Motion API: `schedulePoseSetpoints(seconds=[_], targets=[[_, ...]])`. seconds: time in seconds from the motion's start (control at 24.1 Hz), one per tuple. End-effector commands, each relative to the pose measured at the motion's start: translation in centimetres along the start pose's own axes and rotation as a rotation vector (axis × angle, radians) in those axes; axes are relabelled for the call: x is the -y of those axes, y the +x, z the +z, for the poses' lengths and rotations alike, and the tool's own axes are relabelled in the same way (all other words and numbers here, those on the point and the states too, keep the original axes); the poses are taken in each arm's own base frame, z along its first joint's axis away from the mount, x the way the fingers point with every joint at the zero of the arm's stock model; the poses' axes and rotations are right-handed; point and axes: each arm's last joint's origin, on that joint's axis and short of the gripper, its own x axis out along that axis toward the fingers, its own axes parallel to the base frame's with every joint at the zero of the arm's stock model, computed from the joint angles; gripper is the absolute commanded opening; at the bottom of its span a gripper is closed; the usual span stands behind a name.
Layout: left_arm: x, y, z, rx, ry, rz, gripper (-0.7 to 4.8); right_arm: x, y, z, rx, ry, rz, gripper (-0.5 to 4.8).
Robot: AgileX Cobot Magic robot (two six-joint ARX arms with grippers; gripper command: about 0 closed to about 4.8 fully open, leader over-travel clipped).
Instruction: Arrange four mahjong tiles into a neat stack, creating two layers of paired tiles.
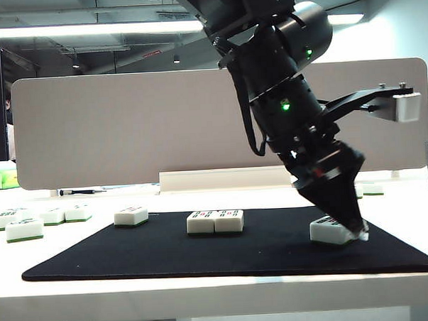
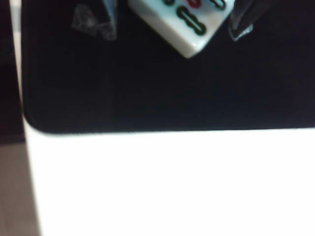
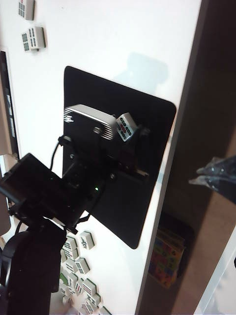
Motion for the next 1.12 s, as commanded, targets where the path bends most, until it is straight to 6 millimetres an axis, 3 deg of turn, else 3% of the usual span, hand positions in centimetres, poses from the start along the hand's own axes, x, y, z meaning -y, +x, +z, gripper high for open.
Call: schedulePoseSetpoints(seconds=[0.04, 0.25, 0.58, 0.75, 1.12], targets=[[-0.5, -0.3, 0.8, 0.065, -0.158, 0.046, 2.91, -0.1, -0.2, -0.1, 0.015, -0.011, 0.004, -0.01], [-0.4, -1.0, 1.3, 0.084, -0.317, 0.048, 2.91, -0.1, -0.2, -0.1, 0.015, -0.011, 0.004, -0.01], [-0.9, -2.1, 1.3, -0.038, -0.689, 0.162, 2.91, -0.1, -0.2, -0.1, 0.015, -0.011, 0.004, -0.01], [-0.3, -2.0, 0.6, -0.118, -0.720, 0.130, 2.91, -0.1, -0.2, -0.1, 0.015, -0.011, 0.003, -0.01], [-0.3, -1.5, 0.5, -0.125, -0.755, 0.130, 2.86, -0.1, -0.2, -0.1, 0.015, -0.011, 0.003, -0.01]])
